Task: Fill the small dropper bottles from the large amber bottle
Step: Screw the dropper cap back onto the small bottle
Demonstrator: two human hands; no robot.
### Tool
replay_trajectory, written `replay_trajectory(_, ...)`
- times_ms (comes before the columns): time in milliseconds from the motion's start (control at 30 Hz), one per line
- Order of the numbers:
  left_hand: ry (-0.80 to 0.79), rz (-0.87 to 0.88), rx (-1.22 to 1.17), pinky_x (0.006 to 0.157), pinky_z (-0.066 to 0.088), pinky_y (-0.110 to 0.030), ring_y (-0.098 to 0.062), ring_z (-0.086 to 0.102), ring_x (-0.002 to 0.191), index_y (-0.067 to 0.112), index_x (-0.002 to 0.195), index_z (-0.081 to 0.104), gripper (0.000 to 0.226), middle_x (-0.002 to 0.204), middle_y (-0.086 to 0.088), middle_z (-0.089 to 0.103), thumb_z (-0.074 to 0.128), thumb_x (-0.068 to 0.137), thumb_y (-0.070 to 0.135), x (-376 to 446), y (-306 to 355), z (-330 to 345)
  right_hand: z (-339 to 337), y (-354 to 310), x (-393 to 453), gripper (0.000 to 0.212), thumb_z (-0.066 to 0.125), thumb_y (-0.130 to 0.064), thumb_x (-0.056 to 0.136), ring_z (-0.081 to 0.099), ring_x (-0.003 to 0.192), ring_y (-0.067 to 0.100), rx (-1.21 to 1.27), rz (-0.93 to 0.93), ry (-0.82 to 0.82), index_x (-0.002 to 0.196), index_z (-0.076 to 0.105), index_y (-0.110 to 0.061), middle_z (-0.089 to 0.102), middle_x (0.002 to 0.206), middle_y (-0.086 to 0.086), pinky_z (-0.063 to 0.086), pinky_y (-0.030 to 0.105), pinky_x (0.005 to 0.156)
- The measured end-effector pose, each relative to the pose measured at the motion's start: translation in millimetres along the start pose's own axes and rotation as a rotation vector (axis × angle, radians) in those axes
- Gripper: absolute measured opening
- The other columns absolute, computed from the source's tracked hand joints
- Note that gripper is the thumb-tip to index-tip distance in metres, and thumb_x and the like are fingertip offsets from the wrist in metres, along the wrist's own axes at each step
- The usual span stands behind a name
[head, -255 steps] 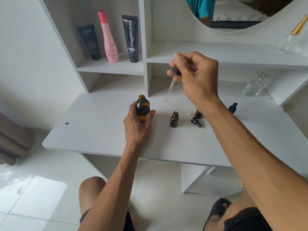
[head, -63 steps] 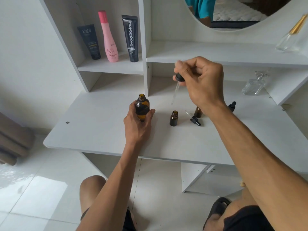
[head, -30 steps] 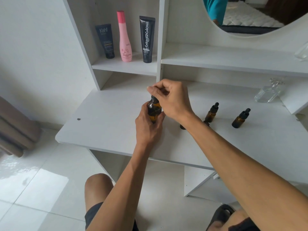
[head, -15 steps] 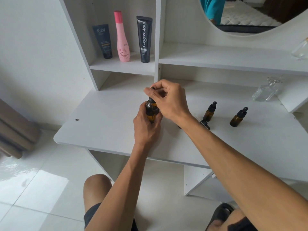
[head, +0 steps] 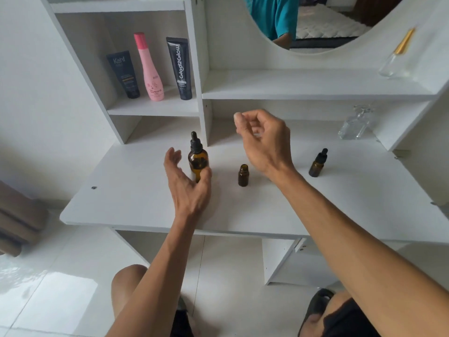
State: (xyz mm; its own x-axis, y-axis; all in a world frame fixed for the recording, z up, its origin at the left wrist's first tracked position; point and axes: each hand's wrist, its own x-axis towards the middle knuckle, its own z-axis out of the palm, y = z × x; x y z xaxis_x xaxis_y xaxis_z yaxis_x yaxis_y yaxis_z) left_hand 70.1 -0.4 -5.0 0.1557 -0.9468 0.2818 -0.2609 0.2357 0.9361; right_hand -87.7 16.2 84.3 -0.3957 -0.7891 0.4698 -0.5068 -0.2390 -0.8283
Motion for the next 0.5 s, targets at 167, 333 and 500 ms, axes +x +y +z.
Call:
replay_trajectory(167,0.201,0.242,0.053,0.099,0.045,-0.037,-0.029,0.048,0.115,0.004,0.131,0.041,0.063,0.123,-0.002,0.043,0.063,0.073,0.018,-19,13,4,-41,31,-10,0.008,0.07,-0.019,0.09,0.062,0.071,-0.003,-0.102,0.013,0.133,0.091,0.072,-0.012,0.069,0.081,-0.01,0.047,0.005,0.066)
replay_trajectory(333,-0.027,0.319,0.119,0.087,0.05,-0.038,-0.024,0.053,0.102,0.017,0.126,0.046,0.049,0.11,0.006,0.047,0.069,0.084,0.028,-35,27,30,-58,68,-32,0.009,0.074,-0.014,0.086,0.064,0.075,0.012,-0.197,0.102,0.093,0.092,0.072,-0.007,0.073,0.089,0.001,0.05,0.015,0.071)
replay_trajectory(500,-0.226,0.115,0.219,0.093,0.049,-0.037,-0.015,0.055,0.11,0.017,0.139,0.044,0.064,0.121,0.001,0.057,0.074,0.087,0.04,-33,23,49,-55,89,-52,0.022,0.08,-0.018,0.082,0.062,0.08,0.012,-0.298,0.181,0.042,0.099,0.073,-0.007,0.074,0.098,0.008,0.044,0.016,0.074)
